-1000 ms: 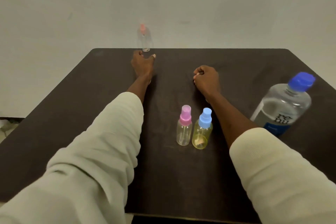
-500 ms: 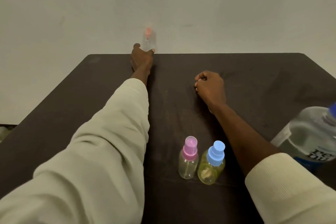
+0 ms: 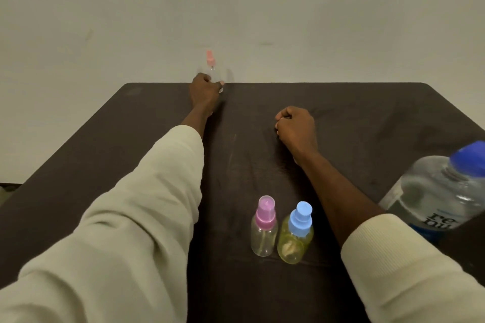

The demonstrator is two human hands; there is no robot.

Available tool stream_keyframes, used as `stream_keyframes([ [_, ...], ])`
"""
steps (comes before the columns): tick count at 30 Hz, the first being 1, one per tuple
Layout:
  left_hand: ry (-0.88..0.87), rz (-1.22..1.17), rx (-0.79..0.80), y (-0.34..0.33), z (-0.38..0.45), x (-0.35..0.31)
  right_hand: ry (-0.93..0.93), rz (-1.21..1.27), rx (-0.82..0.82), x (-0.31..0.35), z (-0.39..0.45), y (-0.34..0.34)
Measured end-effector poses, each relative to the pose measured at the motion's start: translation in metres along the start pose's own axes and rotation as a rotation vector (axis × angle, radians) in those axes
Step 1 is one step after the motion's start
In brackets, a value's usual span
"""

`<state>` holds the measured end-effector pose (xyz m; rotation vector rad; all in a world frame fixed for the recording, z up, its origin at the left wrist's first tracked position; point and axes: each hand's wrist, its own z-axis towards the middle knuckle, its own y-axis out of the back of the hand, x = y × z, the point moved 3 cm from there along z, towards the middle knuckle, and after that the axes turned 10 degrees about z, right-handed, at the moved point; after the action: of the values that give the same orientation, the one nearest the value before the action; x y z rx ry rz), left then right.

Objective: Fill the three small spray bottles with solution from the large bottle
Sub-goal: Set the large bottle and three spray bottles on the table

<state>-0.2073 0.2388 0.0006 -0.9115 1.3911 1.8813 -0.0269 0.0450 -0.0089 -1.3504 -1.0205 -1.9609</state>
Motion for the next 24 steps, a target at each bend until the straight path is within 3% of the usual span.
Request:
stream_keyframes([
  [9,-0.051,-0.255,0.072,0.048,-0.113,0.012,-0.009,-0.071,0.07,0.022,-0.031,0.01],
  [24,-0.105,-0.283,0.263,0.149,-0.326,0.02,-0.166,0.107,0.124,0.026,-0.195,0.089],
])
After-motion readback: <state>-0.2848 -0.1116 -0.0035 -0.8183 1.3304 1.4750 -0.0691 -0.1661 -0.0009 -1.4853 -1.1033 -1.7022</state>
